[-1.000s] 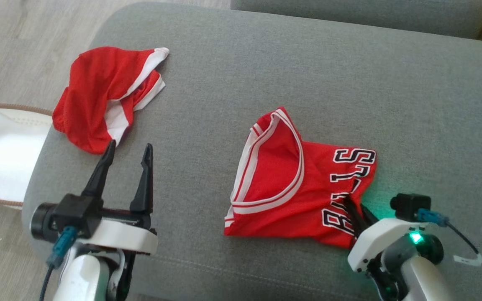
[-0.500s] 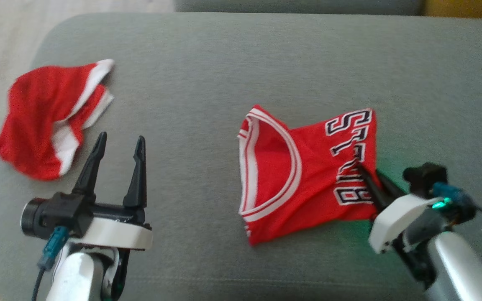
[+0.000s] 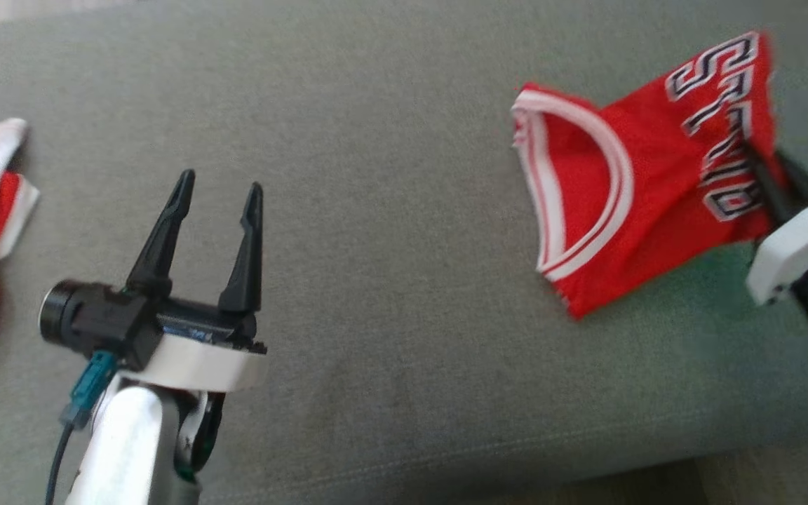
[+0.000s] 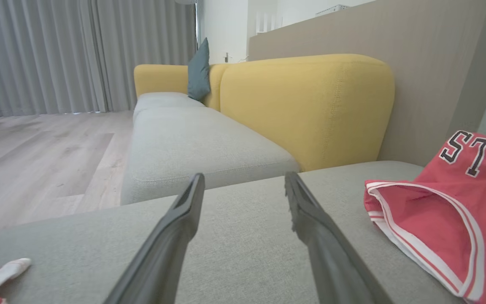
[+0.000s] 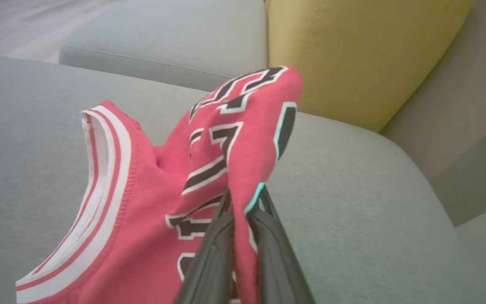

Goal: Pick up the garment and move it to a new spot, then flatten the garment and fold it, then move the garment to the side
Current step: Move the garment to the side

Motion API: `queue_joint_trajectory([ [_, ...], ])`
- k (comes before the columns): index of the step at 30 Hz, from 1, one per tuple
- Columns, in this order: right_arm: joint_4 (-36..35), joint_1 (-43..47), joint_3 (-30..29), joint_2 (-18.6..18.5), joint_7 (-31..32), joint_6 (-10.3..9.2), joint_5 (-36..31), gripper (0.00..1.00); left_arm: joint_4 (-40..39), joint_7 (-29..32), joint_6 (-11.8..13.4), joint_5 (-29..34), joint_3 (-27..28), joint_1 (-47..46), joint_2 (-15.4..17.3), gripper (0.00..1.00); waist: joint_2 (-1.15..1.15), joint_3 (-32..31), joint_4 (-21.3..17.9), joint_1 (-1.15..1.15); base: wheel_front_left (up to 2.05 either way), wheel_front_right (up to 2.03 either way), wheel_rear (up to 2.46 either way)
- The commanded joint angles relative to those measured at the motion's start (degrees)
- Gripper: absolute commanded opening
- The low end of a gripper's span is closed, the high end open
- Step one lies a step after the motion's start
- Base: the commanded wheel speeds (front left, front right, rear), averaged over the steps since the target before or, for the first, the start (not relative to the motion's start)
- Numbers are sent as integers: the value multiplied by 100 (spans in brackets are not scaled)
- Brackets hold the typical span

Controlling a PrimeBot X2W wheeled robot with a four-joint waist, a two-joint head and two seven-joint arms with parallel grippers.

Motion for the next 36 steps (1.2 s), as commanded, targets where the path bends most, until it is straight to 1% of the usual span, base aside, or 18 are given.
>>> queue_joint_trajectory([
  [1, -168, -224, -43, -214, -10, -4, 14, 0, -224, -29, -26, 62, 128, -259, 41, 100, 0, 266, -208, 0, 0, 0, 0],
  [7, -154, -539, -465, -642, -19, -4, -37, 0, -354, -29, -164, 158, -82, -567, 109, 100, 0, 714, -443, 0, 0, 0, 0],
  [15, -280, -705, -1044, -906, 130, -4, -183, 0, -535, -29, -255, 249, -225, -971, 250, 100, 0, 1237, -636, 0, 0, 0, 0],
  [18, -296, -746, -1290, -920, 164, -4, -346, 0, -600, -29, -283, 273, -287, -1125, 302, 100, 0, 1466, -655, 0, 0, 0, 0],
  [24, -100, -926, -1717, -693, 224, -4, -882, 0, -627, -29, -329, 269, -385, -1380, 409, 100, 0, 1862, -632, 0, 0, 0, 0],
  [29, 110, -1119, -1923, -580, 212, -4, -1269, 0, -631, -29, -352, 226, -441, -1570, 448, 100, 0, 2093, -537, 0, 0, 0, 0],
  [31, 173, -1147, -2120, -487, 301, -4, -1467, 45, -613, -29, -358, 197, -462, -1627, 436, 100, 0, 2135, -478, 0, 0, 0, 0],
  [32, 140, -1159, -2188, -428, 261, -4, -1570, 97, -604, -29, -359, 181, -458, -1644, 427, 100, 0, 2141, -459, 0, 0, 0, 0],
  [33, 113, -1156, -2280, -372, 241, -4, -1702, 100, -598, -29, -358, 165, -448, -1654, 417, 100, 0, 2144, -445, 0, 0, 0, 0],
  [36, 2, -1072, -2600, -95, 128, -4, -1955, 100, -561, -29, -354, 124, -424, -1649, 381, 100, 0, 2090, -406, 0, 0, 0, 0],
])
